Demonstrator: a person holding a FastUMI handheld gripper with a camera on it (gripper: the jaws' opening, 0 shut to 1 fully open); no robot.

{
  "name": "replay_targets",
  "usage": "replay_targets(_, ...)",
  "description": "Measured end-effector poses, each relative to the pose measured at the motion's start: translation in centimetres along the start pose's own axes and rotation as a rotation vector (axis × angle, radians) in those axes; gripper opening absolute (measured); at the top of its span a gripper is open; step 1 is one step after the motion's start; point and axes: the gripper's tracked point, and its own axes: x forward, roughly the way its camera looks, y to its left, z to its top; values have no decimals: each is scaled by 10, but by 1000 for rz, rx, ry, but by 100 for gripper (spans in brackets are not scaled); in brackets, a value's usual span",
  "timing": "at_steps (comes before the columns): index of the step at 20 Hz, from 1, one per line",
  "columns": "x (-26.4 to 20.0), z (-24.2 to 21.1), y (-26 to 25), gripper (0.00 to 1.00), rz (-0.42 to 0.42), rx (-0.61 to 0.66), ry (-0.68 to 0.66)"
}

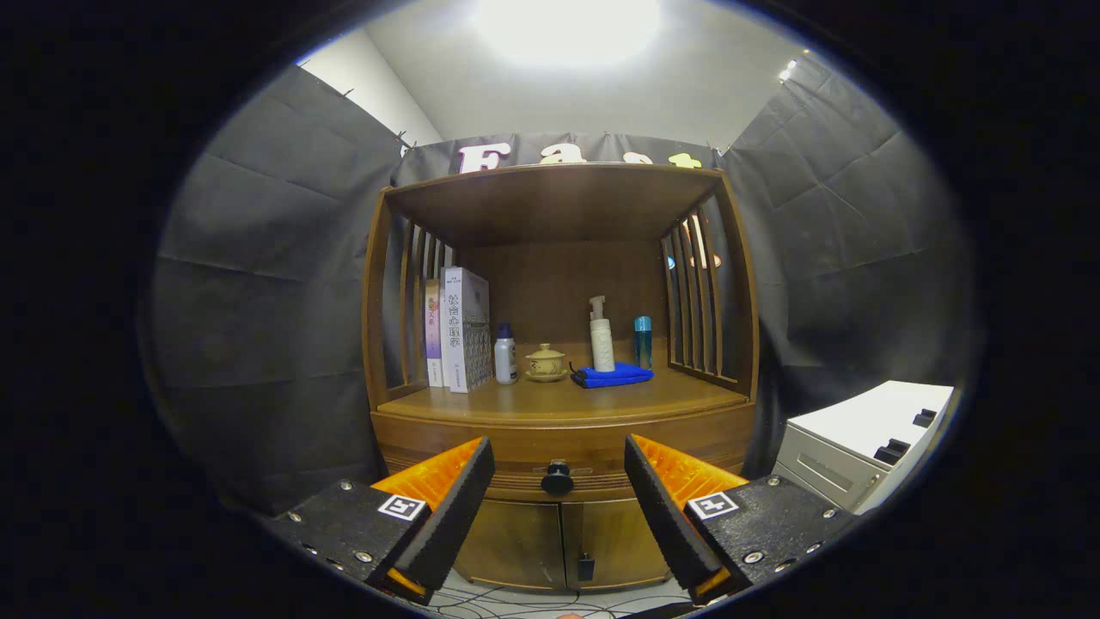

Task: Pull open the drawer, take out the items inside it, and place them on the countertop above the cabinet.

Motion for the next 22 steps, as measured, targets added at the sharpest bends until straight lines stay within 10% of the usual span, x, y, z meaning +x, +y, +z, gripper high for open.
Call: replay_targets(22,115,-83,-4,95,-16,-35,159)
